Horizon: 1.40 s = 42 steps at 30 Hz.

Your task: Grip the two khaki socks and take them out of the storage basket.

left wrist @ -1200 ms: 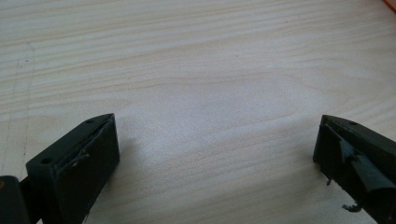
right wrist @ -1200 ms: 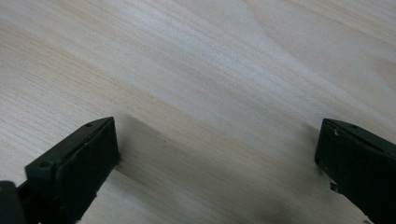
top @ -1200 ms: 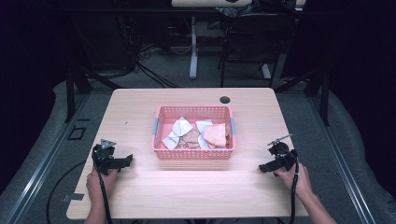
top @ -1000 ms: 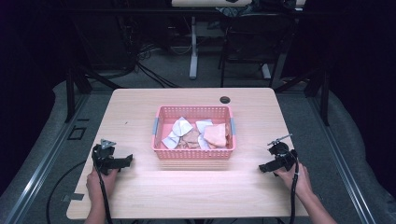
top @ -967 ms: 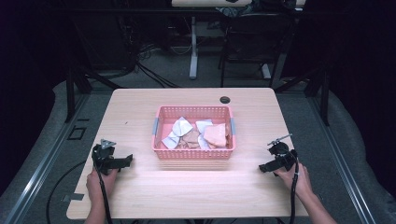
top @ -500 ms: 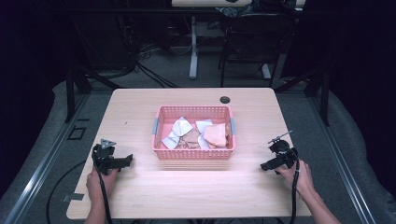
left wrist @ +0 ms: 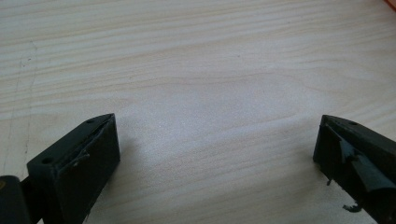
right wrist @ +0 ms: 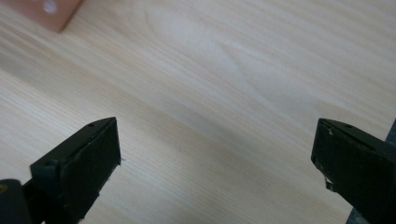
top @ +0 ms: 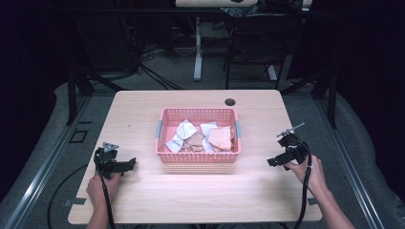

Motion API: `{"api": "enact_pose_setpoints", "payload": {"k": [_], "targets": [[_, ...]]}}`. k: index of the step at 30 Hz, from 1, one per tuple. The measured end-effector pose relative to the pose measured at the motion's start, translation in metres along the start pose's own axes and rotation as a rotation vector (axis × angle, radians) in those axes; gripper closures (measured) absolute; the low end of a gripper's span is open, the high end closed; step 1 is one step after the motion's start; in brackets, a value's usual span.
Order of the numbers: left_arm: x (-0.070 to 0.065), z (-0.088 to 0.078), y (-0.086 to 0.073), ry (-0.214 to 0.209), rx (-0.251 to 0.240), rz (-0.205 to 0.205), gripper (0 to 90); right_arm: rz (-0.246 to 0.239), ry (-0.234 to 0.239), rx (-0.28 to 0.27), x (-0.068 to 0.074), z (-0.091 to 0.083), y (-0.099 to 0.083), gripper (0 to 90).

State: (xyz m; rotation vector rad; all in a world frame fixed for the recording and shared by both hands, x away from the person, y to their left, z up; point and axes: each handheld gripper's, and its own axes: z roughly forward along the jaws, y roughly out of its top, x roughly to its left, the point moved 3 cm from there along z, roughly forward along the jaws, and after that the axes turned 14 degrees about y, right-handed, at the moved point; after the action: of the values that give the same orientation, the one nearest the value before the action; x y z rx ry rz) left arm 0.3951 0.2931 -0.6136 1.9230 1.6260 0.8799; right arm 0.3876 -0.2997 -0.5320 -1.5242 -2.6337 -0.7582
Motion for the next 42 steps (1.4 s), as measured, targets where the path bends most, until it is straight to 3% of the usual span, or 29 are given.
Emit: {"api": "enact_pose_setpoints", "payload": {"k": [7, 24, 31, 42], "targets": [[0.000, 0.000, 0.000, 0.000, 0.000, -0.001, 0.3, -0.040, -0.007, -0.014, 0.011, -0.011, 0.013, 1.2], [0.000, 0.000, 0.000, -0.002, 0.000, 0.002, 0.3, -0.169, 0.011, -0.020, 0.055, -0.034, 0.075, 2.4], [0.000, 0.000, 0.000, -0.002, 0.000, 0.002, 0.3, -0.208, 0.033, 0.017, 0.075, -0.025, 0.104, 0.0], [0.000, 0.000, 0.000, -0.002, 0.000, 0.002, 0.3, -0.251, 0.079, 0.057, 0.102, 0.004, 0.137, 0.1]]}}
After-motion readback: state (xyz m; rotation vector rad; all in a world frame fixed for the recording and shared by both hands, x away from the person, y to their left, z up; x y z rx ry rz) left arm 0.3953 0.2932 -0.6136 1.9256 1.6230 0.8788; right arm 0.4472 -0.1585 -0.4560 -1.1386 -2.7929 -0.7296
